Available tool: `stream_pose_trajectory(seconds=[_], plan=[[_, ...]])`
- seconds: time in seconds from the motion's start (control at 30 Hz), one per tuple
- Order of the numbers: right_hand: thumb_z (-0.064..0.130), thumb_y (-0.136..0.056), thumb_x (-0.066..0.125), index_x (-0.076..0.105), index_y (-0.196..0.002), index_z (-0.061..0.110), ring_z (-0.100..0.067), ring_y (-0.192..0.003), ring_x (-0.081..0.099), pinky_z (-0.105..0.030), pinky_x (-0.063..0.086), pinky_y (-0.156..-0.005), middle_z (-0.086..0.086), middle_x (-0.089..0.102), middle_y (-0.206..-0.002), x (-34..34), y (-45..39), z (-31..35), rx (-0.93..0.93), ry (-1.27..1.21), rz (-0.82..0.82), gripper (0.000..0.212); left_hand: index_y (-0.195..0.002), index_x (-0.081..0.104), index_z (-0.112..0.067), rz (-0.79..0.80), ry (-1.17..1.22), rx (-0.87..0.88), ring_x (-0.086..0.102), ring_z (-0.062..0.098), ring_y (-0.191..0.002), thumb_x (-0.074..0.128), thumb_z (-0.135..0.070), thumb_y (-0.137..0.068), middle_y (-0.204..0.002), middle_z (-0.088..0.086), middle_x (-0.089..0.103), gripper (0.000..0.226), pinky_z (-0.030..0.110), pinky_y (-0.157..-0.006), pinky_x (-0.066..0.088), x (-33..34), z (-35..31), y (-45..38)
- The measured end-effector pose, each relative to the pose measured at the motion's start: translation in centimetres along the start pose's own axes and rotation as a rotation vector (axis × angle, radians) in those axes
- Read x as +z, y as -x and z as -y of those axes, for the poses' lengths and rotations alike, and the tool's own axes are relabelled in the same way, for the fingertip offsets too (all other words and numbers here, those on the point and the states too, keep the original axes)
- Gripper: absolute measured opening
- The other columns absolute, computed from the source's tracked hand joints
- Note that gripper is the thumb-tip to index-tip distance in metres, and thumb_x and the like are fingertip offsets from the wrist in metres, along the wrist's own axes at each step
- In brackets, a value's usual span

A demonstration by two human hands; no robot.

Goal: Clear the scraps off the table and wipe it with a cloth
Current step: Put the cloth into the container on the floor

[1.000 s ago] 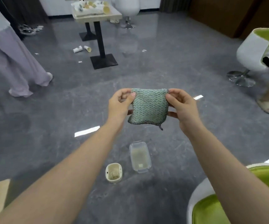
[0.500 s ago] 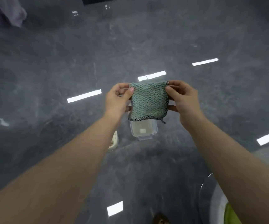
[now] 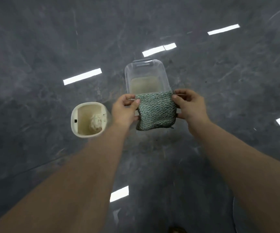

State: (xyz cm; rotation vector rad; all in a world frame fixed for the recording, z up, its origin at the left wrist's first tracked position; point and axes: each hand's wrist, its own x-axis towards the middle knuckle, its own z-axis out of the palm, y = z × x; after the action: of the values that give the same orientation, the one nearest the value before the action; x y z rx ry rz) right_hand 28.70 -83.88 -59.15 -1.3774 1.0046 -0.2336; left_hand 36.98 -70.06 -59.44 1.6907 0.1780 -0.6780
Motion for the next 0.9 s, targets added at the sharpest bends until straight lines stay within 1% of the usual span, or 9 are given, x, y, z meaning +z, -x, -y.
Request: stream_pose_trajectory(seconds=[0.17, 0.27, 0.37, 0.43, 0.5, 0.6, 0.73, 0.83, 0.9], plan=[[0.003, -0.089, 0.056, 0.057, -0.073, 0.024, -0.023, -0.077, 0.057, -0.048, 0.052, -0.075, -0.002, 0.058, -0.072, 1.3, -3.7, -5.6, -0.014, 0.101, -0.040, 0.027, -0.084, 0.051, -0.019, -0.032, 0.004, -0.042, 0.052, 0.008, -0.067, 0.056, -0.005, -0.092, -0.083, -0.004, 0.055, 0.017, 0.034, -0.064, 0.051, 1.0, 5.4, -3.0], [0.007, -0.087, 0.059, 0.059, -0.073, 0.026, -0.023, -0.080, 0.060, -0.052, 0.054, -0.081, 0.001, 0.060, -0.072, 1.8, -5.7, -7.8, -0.036, 0.179, -0.068, 0.023, -0.076, 0.052, -0.021, -0.105, -0.003, -0.019, 0.054, 0.007, -0.066, 0.057, -0.003, -0.091, -0.080, -0.005, 0.055, 0.024, 0.033, -0.059, 0.054, 1.2, 7.4, -4.7], [0.013, -0.087, 0.061, 0.062, -0.083, 0.022, -0.022, -0.082, 0.063, -0.047, 0.054, -0.081, 0.006, 0.061, -0.072, 2.3, -7.0, -9.5, -0.065, 0.265, -0.104, 0.010, -0.075, 0.053, -0.020, -0.154, -0.025, -0.005, 0.054, 0.005, -0.067, 0.055, 0.000, -0.091, -0.078, -0.005, 0.053, 0.026, 0.028, -0.056, 0.057, 1.1, 8.9, -5.9], [0.013, -0.088, 0.061, 0.064, -0.090, 0.019, -0.018, -0.080, 0.061, -0.040, 0.053, -0.083, 0.006, 0.060, -0.073, 2.6, -7.4, -10.0, -0.101, 0.346, -0.131, 0.007, -0.077, 0.053, -0.021, -0.145, -0.054, 0.031, 0.055, 0.006, -0.069, 0.056, -0.003, -0.090, -0.079, -0.005, 0.053, 0.022, 0.030, -0.061, 0.058, 1.2, 9.5, -6.0], [0.012, -0.089, 0.060, 0.066, -0.097, 0.013, -0.016, -0.082, 0.059, -0.036, 0.051, -0.084, 0.000, 0.063, -0.081, 2.5, -7.6, -10.0, -0.122, 0.416, -0.156, 0.011, -0.082, 0.058, -0.020, -0.112, -0.229, 0.204, 0.056, 0.010, -0.075, 0.061, -0.006, -0.088, -0.084, -0.003, 0.056, 0.015, 0.030, -0.076, 0.055, 1.3, 10.0, -5.9], [0.015, -0.089, 0.060, 0.063, -0.109, 0.011, -0.017, -0.090, 0.059, -0.030, 0.048, -0.082, -0.004, 0.065, -0.100, 2.2, -7.4, -9.7, -0.162, 0.522, -0.154, 0.021, -0.101, 0.067, -0.010, 0.047, -0.600, 0.451, 0.052, 0.011, -0.088, 0.067, -0.010, -0.084, -0.101, 0.001, 0.052, 0.016, 0.011, -0.083, 0.037, 1.4, 10.0, -5.7], [0.020, -0.089, 0.061, 0.062, -0.116, 0.014, -0.022, -0.108, 0.053, -0.031, 0.041, -0.090, -0.003, 0.059, -0.118, 1.5, -5.9, -10.4, -0.387, 0.798, -0.055, 0.028, -0.116, 0.064, -0.014, 0.177, -0.965, 0.522, 0.051, 0.021, -0.111, 0.065, -0.018, -0.087, -0.116, 0.004, 0.056, 0.030, 0.030, -0.097, 0.038, 0.8, 9.6, -5.9], [0.020, -0.087, 0.064, 0.062, -0.119, 0.011, -0.025, -0.116, 0.046, -0.034, 0.036, -0.095, -0.006, 0.058, -0.121, 1.1, -5.1, -11.3, -0.471, 1.005, 0.114, 0.034, -0.124, 0.058, -0.018, 0.175, -1.071, 0.541, 0.047, 0.019, -0.118, 0.061, -0.015, -0.089, -0.125, 0.001, 0.054, 0.035, 0.031, -0.101, 0.033, 0.3, 9.6, -5.7], [0.018, -0.086, 0.064, 0.061, -0.120, 0.011, -0.026, -0.117, 0.045, -0.037, 0.036, -0.097, -0.006, 0.058, -0.122, 1.1, -4.9, -11.1, -0.479, 1.047, 0.118, 0.036, -0.127, 0.056, -0.021, 0.157, -1.114, 0.556, 0.046, 0.018, -0.121, 0.059, -0.015, -0.090, -0.128, -0.002, 0.052, 0.037, 0.031, -0.101, 0.030, 0.4, 9.6, -5.6]])
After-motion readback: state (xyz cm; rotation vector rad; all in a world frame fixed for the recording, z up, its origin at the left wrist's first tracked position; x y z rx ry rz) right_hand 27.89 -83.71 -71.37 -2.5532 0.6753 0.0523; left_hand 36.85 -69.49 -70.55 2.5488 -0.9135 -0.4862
